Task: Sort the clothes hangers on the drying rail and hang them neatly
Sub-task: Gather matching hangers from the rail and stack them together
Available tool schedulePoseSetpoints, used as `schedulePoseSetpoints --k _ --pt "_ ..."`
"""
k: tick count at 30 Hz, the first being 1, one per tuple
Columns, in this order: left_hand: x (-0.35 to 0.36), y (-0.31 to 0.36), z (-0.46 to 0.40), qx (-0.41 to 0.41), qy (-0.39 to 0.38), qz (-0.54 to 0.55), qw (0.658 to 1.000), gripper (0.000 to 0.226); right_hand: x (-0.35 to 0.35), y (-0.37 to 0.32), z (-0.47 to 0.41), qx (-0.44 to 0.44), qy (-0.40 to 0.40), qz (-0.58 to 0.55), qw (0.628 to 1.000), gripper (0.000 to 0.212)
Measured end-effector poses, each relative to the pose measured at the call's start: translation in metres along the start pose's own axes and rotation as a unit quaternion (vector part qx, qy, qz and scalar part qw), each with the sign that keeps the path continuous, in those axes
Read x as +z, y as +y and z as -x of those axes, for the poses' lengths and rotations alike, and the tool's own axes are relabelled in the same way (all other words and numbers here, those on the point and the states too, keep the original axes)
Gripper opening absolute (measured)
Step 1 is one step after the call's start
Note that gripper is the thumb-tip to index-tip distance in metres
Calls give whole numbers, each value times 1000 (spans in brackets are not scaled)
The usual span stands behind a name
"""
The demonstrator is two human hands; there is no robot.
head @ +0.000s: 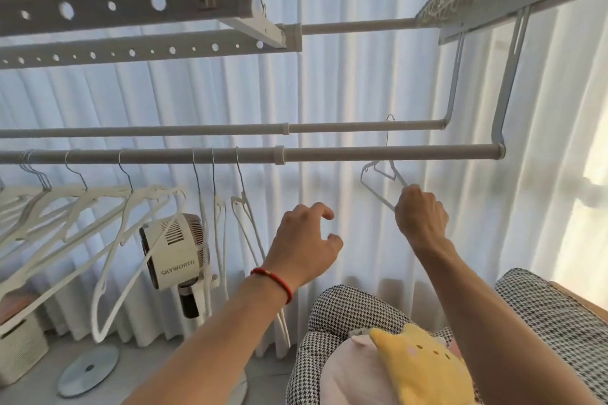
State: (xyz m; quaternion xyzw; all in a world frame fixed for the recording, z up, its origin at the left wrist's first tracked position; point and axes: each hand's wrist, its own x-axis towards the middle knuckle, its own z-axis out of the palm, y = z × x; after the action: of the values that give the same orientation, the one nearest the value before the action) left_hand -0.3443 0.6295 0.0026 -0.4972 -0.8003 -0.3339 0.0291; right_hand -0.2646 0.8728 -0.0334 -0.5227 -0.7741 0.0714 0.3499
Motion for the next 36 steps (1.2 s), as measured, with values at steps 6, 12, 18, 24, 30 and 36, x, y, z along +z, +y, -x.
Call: schedulePoseSetpoints --k 6,12,18,24,30,36 --pt "14 3 -5 -8 -8 -2 1000 40 -13 -10 -23 -18 -59 -16 998 28" --pt "23 -11 6 -47 -65 -19 997 49 -20 13 16 -36 -81 -48 995 31" --pt "35 -30 29 -78 -127 -52 987 61 -54 54 61 -106 -134 -71 983 26" --pt "61 -72 83 -85 -209 -7 974 66 -86 91 106 -77 -234 -195 949 24" --pt "54 -132 162 -107 -372 173 906 70 -89 120 171 -23 -316 -286 904 35" --pt "8 -179 230 -235 -520 451 686 51 -42 117 240 87 -341 -425 834 39"
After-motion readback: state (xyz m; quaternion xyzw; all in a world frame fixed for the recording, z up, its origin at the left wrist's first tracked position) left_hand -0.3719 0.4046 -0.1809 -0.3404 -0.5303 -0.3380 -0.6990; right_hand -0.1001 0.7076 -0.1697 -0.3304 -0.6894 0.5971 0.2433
